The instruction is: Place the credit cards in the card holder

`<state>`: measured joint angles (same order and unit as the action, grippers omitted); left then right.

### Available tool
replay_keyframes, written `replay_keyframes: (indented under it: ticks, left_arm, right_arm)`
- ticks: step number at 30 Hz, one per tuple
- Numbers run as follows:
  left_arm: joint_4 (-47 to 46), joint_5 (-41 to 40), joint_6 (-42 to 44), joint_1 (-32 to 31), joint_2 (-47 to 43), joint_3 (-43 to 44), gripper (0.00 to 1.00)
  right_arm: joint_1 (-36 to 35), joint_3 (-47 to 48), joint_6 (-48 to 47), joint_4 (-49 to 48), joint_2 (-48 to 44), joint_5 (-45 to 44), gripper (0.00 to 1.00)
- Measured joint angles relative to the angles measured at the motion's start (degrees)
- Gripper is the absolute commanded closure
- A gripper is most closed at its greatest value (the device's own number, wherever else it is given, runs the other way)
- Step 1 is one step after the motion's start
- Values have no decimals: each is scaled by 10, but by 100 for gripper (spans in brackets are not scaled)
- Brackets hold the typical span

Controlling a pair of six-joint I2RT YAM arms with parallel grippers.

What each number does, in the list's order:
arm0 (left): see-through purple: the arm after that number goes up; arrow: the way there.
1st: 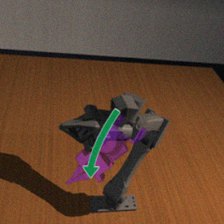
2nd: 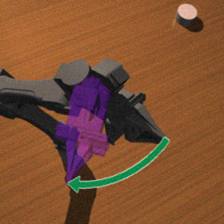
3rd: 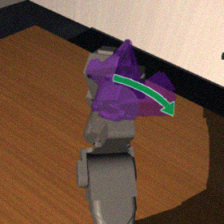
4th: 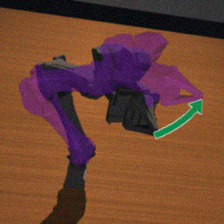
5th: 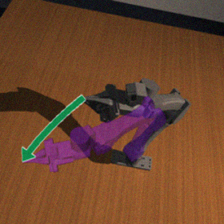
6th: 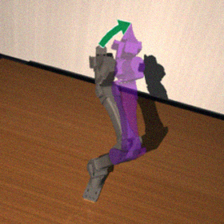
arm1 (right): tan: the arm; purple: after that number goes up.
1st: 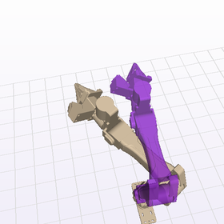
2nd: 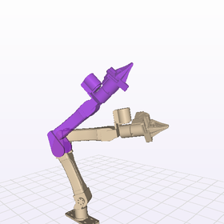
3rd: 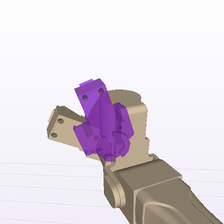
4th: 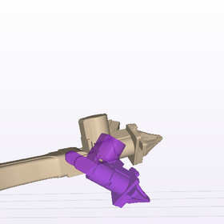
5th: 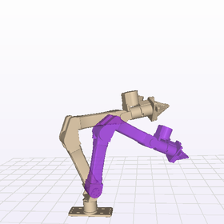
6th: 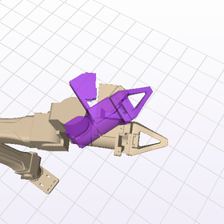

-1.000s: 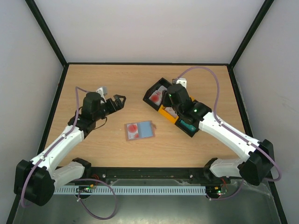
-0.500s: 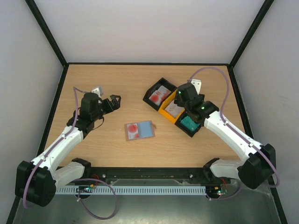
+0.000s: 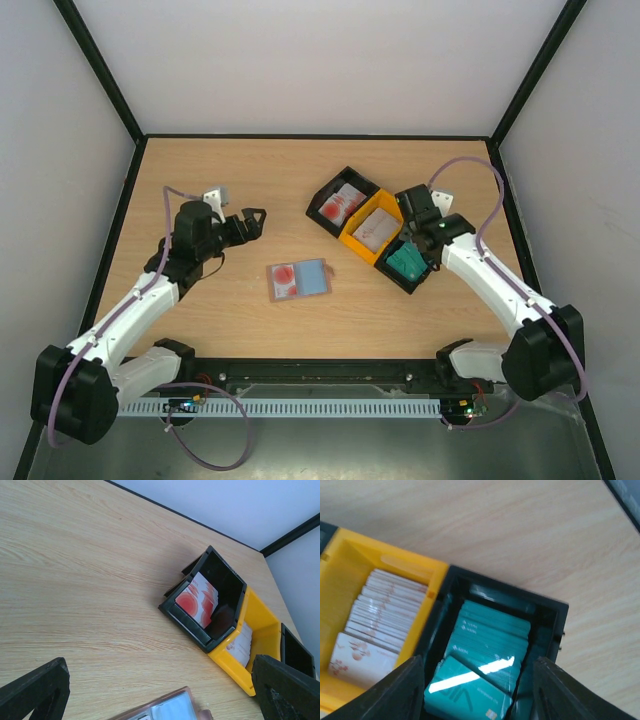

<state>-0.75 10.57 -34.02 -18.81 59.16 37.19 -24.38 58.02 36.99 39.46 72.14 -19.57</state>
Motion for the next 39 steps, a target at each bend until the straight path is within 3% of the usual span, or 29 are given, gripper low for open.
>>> replay_keyframes:
  ticks: [8, 14, 18, 30, 39]
  left_arm:
    - [1, -21, 6, -9, -19, -7, 0]
    - [2, -27, 7, -9, -33, -7, 0]
    - [2, -30, 9, -10, -38, -8, 0]
    - [1, -31, 12, -13, -40, -16, 0]
    - [1, -31, 14, -15, -41, -16, 0]
  right_arm:
    - [0, -26, 7, 16, 43, 54, 50]
    - [0, -33, -1, 10, 78, 95, 72]
    - [0, -38, -3, 3, 103, 108, 78]
    - [0, -42, -34, -42, 154, 164, 71]
    - [1, -34, -54, -61, 188, 188, 59]
